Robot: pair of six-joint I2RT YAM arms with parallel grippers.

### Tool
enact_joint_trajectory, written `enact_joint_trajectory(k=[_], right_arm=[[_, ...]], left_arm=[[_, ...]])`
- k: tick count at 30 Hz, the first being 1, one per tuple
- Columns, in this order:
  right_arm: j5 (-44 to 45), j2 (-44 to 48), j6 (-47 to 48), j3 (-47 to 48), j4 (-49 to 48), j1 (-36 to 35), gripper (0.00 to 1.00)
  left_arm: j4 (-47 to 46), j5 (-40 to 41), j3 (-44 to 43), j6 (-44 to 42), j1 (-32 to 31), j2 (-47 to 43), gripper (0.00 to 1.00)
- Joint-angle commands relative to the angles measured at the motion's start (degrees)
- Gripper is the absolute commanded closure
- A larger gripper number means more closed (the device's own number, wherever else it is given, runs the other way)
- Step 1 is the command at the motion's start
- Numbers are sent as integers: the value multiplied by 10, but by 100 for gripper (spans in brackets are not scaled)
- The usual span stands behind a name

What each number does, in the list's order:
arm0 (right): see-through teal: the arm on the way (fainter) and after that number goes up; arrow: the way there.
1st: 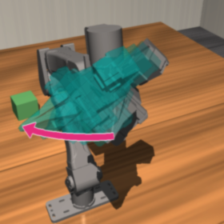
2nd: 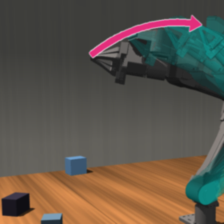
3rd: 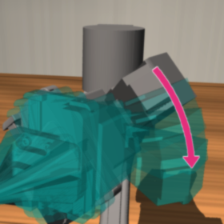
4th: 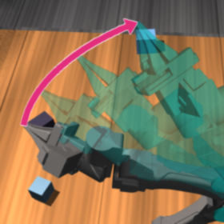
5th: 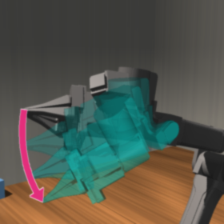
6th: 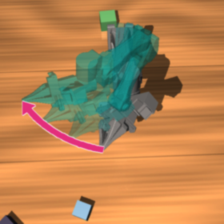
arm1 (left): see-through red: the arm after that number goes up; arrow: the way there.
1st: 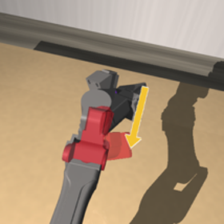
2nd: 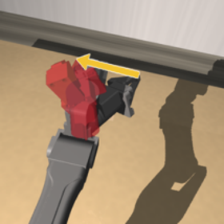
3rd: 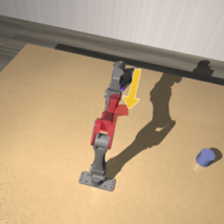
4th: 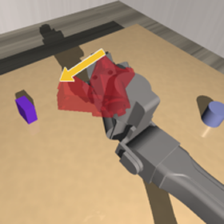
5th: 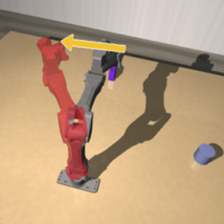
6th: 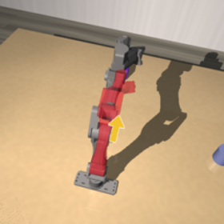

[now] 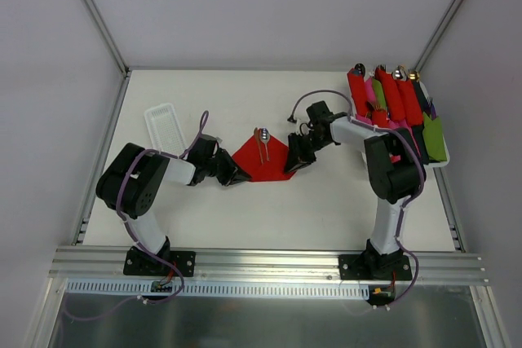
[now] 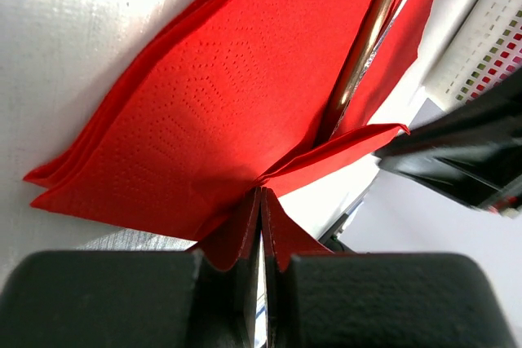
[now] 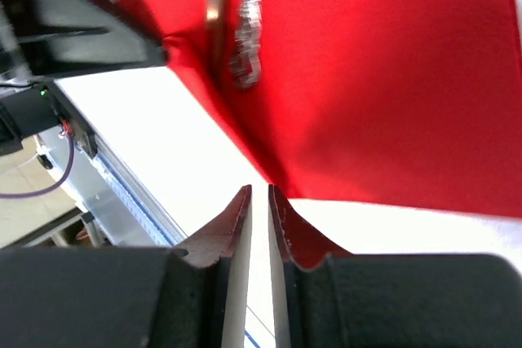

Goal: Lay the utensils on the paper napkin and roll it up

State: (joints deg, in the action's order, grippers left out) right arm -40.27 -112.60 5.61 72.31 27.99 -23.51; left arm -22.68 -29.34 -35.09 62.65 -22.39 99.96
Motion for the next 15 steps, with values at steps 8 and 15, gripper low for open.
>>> enact_joint_trajectory(k=[8, 15], right_arm=[[-56, 86, 9, 11, 6, -29, 86], [-49, 24, -2, -15, -20, -32, 89]], left_arm=[[87, 72, 18, -15, 9, 15, 100], [86, 73, 19, -12, 9, 12, 100]])
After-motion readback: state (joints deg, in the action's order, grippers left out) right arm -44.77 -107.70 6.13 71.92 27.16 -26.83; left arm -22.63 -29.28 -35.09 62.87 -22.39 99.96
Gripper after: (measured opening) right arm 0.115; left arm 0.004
